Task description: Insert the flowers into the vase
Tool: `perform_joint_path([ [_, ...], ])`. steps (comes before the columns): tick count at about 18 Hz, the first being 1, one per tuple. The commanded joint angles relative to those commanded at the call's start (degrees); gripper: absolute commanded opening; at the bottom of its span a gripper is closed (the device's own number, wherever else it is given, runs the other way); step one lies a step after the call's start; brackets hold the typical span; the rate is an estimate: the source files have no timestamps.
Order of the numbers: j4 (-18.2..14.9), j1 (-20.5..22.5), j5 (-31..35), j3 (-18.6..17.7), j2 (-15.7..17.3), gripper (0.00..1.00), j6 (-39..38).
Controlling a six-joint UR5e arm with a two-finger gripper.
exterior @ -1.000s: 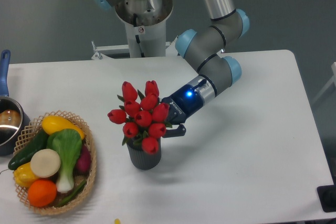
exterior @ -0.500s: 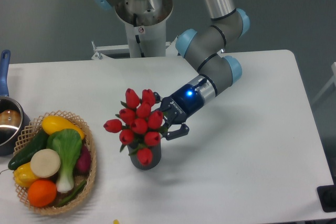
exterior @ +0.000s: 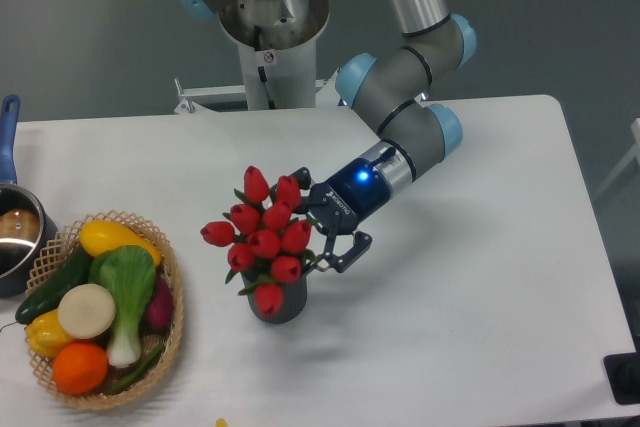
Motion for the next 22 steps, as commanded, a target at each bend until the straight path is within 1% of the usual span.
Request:
perform_joint_path([
  [3,-0.09,1.76,4.04,-0.61,2.28,1.00,-0.44],
  [6,-0.26,4.12,9.75,-2.10,5.62,1.00,-0.62],
  [8,-0.26,5.79,16.67,-3.42,8.69,1.00,-0.53],
  [10,-0.35,9.65,22.92,-3.08,11.24,1.00,-0.70],
  [12,-0.44,12.73,25.14,-0.89,11.69,1.00,-0.79],
  [14,-0.61,16.77,27.42,3.58,11.61,1.00,-1.58],
  [17,-0.70,20.65,32.42,7.81,11.43,1.00,-5.00],
  [18,-0.70,21.53,35.66,8.95,11.69,1.00,-5.62],
  [19,-0.70,22.06,40.22,9.75,12.13,1.00,-5.80],
  [21,-0.97,22.33,48.75,11.85,12.92,1.00,-7.55],
  [22,-1.05,22.33,54.10,13.95,13.27,1.00,-8.86],
])
